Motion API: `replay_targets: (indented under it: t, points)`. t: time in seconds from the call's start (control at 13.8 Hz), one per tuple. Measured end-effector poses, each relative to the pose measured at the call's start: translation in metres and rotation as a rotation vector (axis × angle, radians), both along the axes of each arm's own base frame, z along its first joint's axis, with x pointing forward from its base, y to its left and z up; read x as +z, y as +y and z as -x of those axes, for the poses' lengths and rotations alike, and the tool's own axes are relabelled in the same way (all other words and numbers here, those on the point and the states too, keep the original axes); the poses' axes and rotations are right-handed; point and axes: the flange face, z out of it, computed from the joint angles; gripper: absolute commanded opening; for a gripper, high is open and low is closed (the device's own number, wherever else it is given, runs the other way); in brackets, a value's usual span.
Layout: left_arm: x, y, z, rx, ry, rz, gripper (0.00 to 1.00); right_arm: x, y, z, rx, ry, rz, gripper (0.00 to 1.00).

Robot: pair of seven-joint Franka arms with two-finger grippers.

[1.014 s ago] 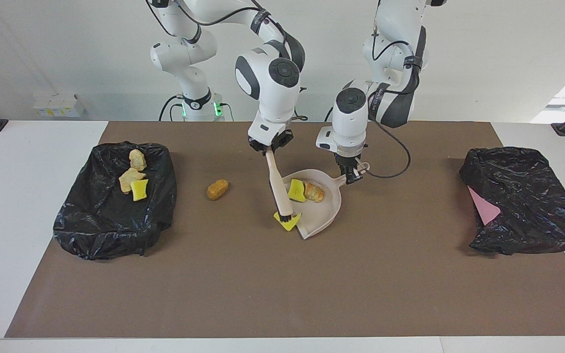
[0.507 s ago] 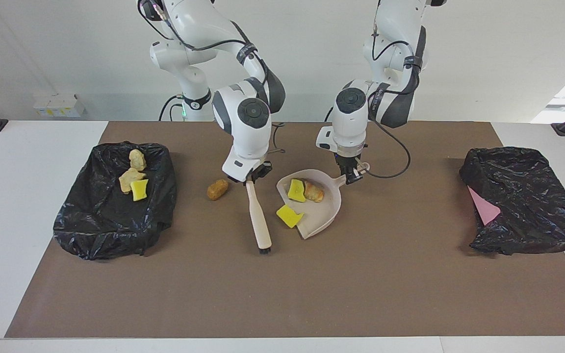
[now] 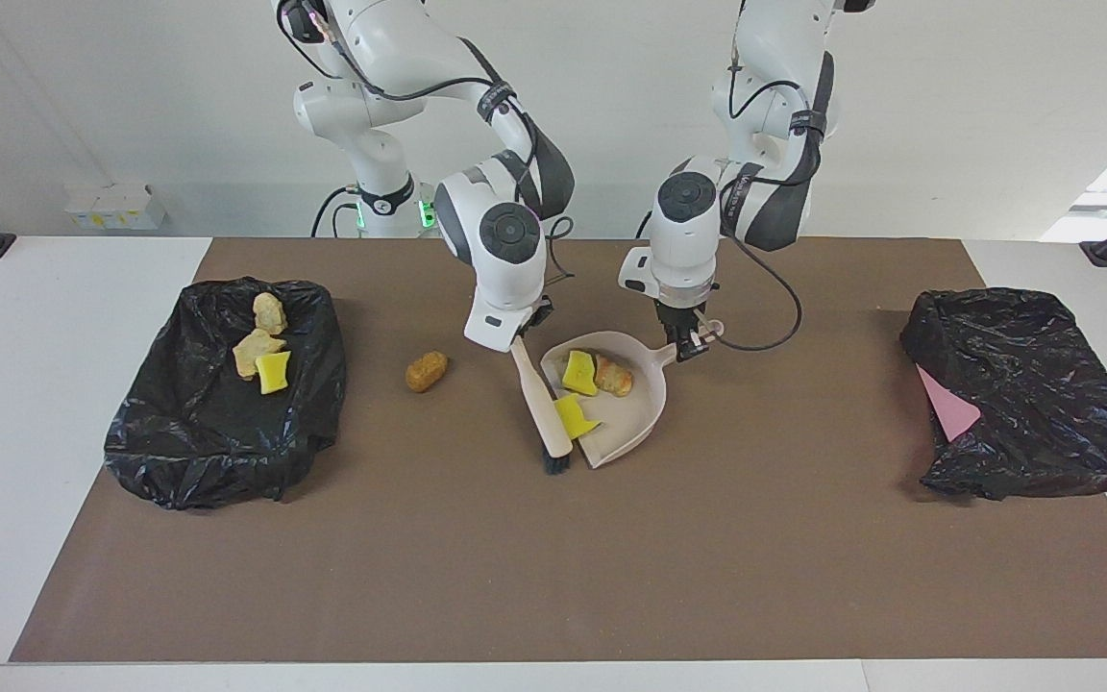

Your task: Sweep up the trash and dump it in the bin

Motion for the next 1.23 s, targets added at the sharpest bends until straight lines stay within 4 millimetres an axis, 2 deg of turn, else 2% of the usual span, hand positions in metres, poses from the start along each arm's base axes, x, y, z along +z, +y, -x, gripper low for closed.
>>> replay_targets:
  t: [0.22,0.43,0.51,0.65,0.87,1.01,1.23]
  points:
    - [0.0,-0.004,0.006,-0.051,-0.012,0.015,0.0,0.013,0.003,0.004,-0.005,0.023,-0.019,0.0]
    - [0.0,-0.007,0.01,-0.067,-0.012,0.015,0.0,0.022,0.026,0.018,0.0,0.016,-0.026,0.0]
    - [0.0,-0.007,0.01,-0.069,-0.012,0.015,0.0,0.029,0.026,0.018,-0.012,0.005,-0.026,0.0]
    - [0.0,-0.007,0.01,-0.071,-0.012,0.016,0.0,0.051,0.005,0.015,-0.048,0.003,-0.018,0.0]
    - [0.0,-0.007,0.01,-0.073,-0.013,0.016,0.0,0.084,-0.062,0.013,-0.124,0.04,0.046,0.0]
    - [0.0,-0.007,0.01,-0.076,-0.013,0.017,0.0,0.084,-0.093,0.028,-0.145,0.037,0.128,0.0]
    - [0.0,-0.019,0.018,-0.101,-0.013,0.018,0.0,0.064,-0.121,0.058,-0.234,0.046,0.245,0.0]
